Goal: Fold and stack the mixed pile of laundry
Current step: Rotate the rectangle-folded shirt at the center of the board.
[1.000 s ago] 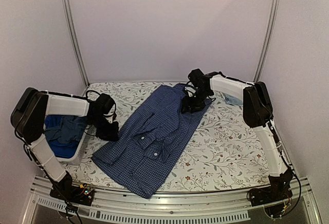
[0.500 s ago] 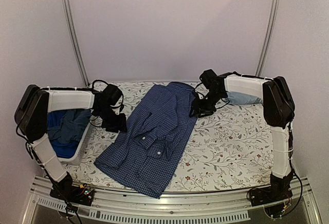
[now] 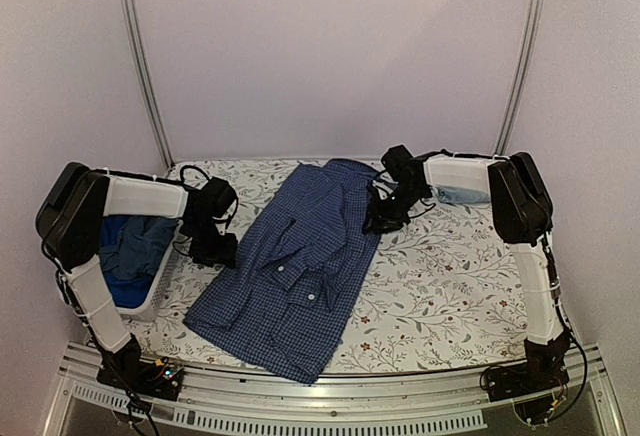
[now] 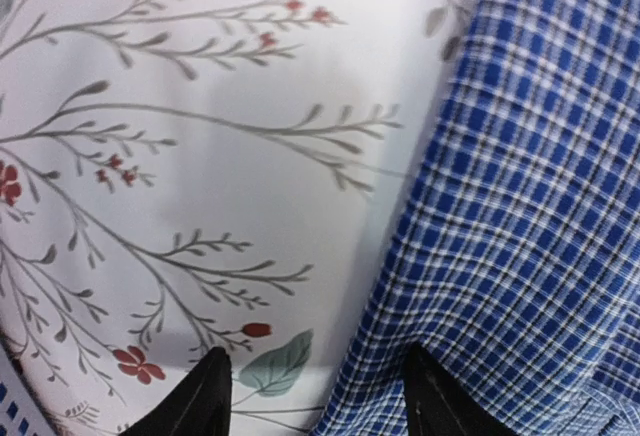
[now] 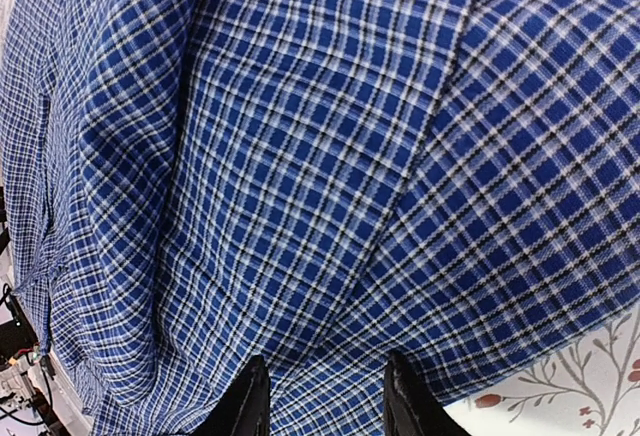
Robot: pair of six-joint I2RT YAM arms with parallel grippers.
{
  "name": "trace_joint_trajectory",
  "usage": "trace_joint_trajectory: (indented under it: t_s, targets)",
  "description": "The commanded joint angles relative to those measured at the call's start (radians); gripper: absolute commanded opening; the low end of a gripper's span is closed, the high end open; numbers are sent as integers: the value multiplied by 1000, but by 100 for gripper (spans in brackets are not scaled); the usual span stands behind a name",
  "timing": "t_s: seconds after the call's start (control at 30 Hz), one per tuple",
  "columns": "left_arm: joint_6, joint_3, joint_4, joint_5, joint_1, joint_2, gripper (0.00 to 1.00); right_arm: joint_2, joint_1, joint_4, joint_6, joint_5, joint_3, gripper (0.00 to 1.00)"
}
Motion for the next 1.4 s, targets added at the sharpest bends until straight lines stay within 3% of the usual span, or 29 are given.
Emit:
trace_joint_trajectory:
  t_s: [0.0, 0.13, 0.23, 0.33, 0.43, 0.6, 0.67, 0.8, 1.0, 1.2, 1.37]
  targets:
    - [-43, -61, -53, -63, 37, 15, 55, 109, -60, -51, -42, 123, 32, 37]
    - [-37, -33, -37, -6, 36, -14, 54, 179, -101, -89, -72, 152, 160, 37]
    - [1, -32, 46, 178, 17, -59, 51, 254, -124, -121, -89, 163, 290, 37]
    - [30, 32, 80, 269, -85, -46, 50, 332, -141, -136, -111, 173, 408, 37]
    - [37, 121, 59, 253, -186, -10, 52, 373, -162, -128, -133, 160, 499, 39]
    - [-34, 126, 73, 214, -171, -59, 52, 276, -175, -88, -154, 143, 499, 50]
    - [-24, 134, 78, 212, -171, -82, 52, 189, -173, -74, -148, 119, 453, 51]
    - [86, 166, 146, 354, -216, -73, 52, -4, -162, -15, -104, 25, 268, 51]
    - [118, 130, 188, 383, -241, 9, 40, -227, -83, 69, -55, -84, -70, 47]
    - [172, 42, 152, 331, -274, 68, 31, -344, 28, 179, 26, -163, -387, 40]
    - [224, -2, 67, 156, -324, 87, 23, -410, 94, 247, 96, -202, -586, 34]
